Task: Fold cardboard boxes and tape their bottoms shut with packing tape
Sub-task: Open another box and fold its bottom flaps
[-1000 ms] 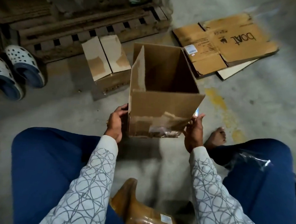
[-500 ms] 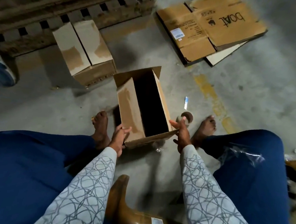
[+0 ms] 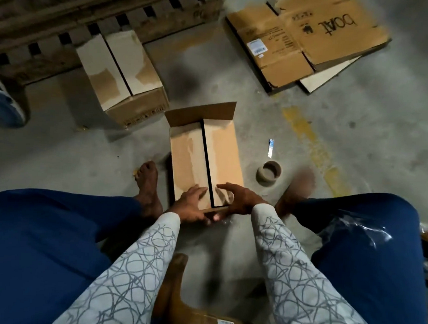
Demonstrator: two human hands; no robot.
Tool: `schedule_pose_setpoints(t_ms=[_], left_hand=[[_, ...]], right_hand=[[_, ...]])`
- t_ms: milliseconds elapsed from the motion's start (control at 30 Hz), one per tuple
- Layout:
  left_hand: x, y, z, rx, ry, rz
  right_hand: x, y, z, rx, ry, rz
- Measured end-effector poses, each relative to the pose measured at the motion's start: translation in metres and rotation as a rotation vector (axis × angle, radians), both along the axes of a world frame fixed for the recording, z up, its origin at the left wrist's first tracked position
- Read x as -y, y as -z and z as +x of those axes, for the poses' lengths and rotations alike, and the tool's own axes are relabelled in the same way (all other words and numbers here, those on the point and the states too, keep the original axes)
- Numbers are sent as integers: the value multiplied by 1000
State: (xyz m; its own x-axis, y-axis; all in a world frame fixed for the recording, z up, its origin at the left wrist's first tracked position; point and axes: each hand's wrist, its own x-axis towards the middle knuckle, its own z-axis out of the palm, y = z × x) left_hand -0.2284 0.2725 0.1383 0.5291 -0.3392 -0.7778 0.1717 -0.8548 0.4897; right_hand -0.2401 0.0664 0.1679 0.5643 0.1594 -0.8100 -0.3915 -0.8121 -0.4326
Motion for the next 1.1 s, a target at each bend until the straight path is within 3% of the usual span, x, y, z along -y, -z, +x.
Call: schedule_pose_setpoints(t_ms=[167,300,400,500,600,667,800,900,1000,1100], left_hand=[[5,-13,15,132,-132,-13],[2,-6,31,224,-204,95],[-3,8,37,211,-243,127],[-2,14,41,188,-400,32],[13,12,55,381,-165,126],[26,8,63,404,48,134],[32,7,62,345,348,313],[23,6,47,432,305,447],[10,-6,32,607,223,542],[-5,-18,23,634,63,638]], right_hand=[[-4,9,14,188,-73,-193],[-7,16,28,326,-61,-320],[-9,29,32,392,-61,-336],[-14,34,30,378,-66,-341],[-18,27,39,308,22,-374],[-20,22,48,226,37,-412],[-45,15,45,57,-262,-370],[-52,24,26,66,-353,-297],[-52,31,6,220,-451,-353],[-58,42,-8,342,-587,-417]])
